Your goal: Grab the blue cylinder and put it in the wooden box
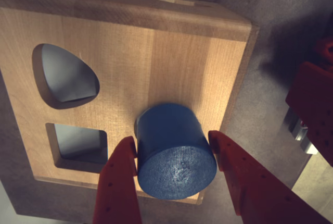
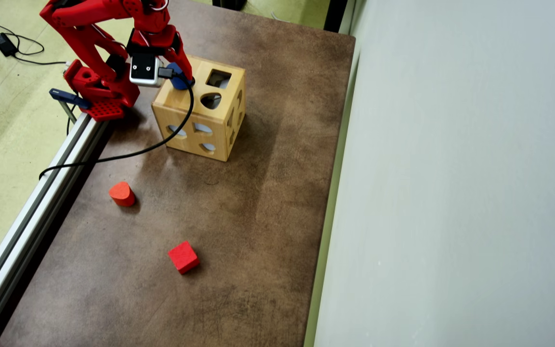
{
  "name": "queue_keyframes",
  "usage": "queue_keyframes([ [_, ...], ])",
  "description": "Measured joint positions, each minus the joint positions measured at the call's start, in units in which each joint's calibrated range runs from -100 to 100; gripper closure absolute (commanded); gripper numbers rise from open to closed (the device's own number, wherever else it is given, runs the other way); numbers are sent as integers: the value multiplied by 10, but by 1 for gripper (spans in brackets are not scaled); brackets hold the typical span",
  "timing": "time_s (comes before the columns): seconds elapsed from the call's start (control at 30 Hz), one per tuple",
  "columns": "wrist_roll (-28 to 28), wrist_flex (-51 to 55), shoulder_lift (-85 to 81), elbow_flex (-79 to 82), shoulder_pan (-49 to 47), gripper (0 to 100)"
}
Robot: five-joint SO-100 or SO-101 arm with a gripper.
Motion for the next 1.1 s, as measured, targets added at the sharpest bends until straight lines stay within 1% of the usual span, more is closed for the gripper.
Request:
queue_keyframes([
  [0.77,1,0,42,7,-1,97],
  [0.83,1,0,42,7,-1,92],
  [0.87,1,0,42,7,-1,89],
  [0.97,1,0,42,7,-1,74],
  [1.03,1,0,42,7,-1,66],
  [1.1,1,6,42,7,0,62],
])
